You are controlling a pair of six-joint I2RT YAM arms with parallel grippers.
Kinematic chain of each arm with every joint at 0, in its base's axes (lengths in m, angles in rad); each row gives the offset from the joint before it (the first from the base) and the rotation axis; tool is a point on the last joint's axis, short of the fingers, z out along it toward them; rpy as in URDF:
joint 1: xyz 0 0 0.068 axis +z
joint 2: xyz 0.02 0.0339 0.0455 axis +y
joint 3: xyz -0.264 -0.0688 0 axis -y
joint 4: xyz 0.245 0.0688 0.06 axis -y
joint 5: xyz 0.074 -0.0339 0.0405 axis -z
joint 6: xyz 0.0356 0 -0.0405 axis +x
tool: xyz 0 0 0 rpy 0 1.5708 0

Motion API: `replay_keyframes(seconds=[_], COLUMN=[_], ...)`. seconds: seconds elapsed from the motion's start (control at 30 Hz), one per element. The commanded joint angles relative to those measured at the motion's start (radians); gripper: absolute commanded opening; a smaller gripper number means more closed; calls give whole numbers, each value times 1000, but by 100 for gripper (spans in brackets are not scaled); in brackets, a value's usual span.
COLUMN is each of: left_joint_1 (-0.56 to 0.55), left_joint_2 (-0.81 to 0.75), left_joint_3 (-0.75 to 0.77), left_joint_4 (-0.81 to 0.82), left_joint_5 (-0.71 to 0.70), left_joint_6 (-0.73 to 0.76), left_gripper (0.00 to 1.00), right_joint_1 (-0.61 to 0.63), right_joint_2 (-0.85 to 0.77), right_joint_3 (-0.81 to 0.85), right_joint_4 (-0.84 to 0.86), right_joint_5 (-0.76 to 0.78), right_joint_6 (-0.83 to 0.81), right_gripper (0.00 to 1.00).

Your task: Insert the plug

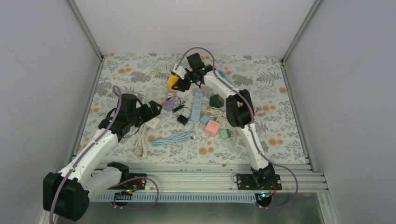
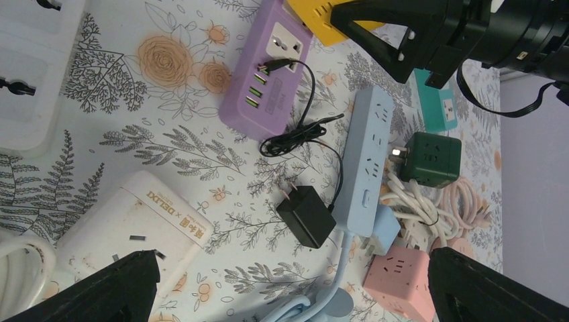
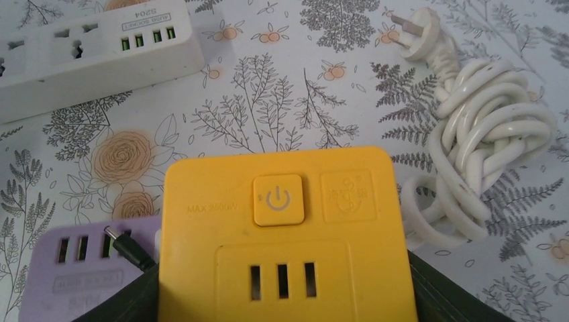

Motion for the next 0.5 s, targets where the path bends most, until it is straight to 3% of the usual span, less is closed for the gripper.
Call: replay_keyframes(seconds=[0.0, 0.27, 0.47], left_joint_1=[2, 4, 2], left_joint_2=[7, 24, 21], left_joint_3=[-2, -7, -11], left_joint_4=[19, 27, 30], left_joint_5=[7, 14, 15], left_joint_6=[-8, -12, -13], left_gripper=[100, 100, 100], right_joint_1=[-3, 5, 18], right_joint_2=[78, 81, -7], right_joint_3=[14, 19, -30], right_joint_4=[-46, -106, -235], right_joint_5=[-51, -25, 46], right_joint_6=[-30, -56, -42], right_gripper=[19, 19, 20])
